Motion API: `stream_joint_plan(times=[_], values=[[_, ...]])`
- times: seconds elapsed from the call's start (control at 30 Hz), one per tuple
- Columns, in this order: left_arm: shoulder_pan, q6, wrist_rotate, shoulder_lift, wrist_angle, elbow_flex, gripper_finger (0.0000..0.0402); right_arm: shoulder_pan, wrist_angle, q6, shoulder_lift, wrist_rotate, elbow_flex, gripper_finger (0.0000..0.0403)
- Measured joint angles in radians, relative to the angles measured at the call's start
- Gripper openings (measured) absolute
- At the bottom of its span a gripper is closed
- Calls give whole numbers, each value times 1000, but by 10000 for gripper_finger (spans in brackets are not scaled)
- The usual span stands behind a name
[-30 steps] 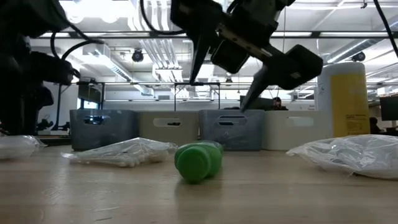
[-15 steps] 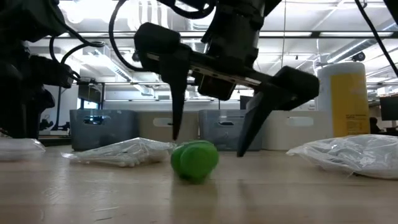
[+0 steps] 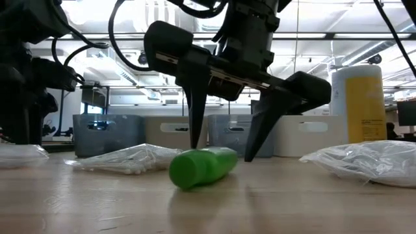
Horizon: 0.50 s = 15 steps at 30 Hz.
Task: Pick & Place Travel size toiletries
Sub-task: Put the green shampoo bottle into the white bin
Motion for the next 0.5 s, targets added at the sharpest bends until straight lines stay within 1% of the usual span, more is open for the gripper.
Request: stream_joint_plan(times=[0.13, 0.27, 0.4, 0.5], values=[[0, 0, 0, 0, 0, 0, 216, 1, 0, 10, 1, 0, -1, 261], [0, 0, 0, 0, 0, 0, 216, 0, 29, 65, 24, -8, -1, 280], [0, 0, 0, 0, -3, 0, 216, 2, 102, 136, 53, -60, 6, 302], [0, 0, 0, -1, -7, 0, 216, 11, 97, 145, 63, -49, 18, 313]])
